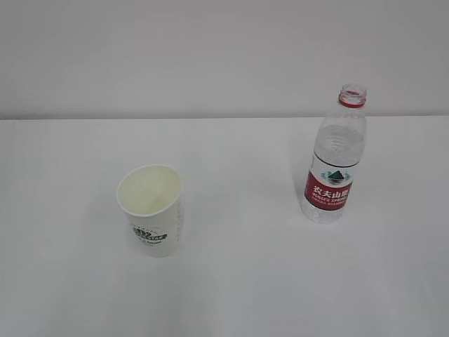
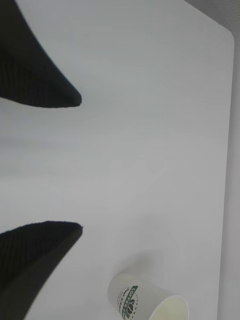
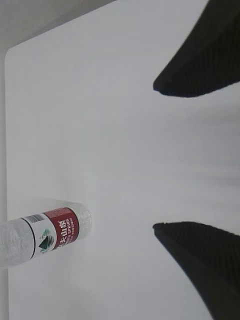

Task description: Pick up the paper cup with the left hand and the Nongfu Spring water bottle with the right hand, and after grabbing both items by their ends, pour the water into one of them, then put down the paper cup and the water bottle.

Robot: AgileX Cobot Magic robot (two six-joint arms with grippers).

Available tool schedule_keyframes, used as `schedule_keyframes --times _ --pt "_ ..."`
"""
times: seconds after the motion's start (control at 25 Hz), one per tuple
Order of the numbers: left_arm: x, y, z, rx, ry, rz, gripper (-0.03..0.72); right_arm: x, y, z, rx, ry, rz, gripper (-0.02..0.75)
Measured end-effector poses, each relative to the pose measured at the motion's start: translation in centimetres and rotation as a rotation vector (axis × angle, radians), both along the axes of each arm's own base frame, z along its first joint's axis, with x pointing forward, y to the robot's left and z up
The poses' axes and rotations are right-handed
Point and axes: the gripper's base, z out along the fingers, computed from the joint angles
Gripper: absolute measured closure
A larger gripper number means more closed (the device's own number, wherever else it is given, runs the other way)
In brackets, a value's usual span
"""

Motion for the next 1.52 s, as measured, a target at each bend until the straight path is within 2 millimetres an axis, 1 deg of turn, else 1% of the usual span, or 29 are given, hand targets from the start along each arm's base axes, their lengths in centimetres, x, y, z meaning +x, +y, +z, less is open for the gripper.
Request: schedule_keyframes --times 1.52 --pt "0.0 -0.05 0.0 -0.005 0.0 -0.003 0.172 0.0 0.0 0.0 0.0 0.0 0.0 0.15"
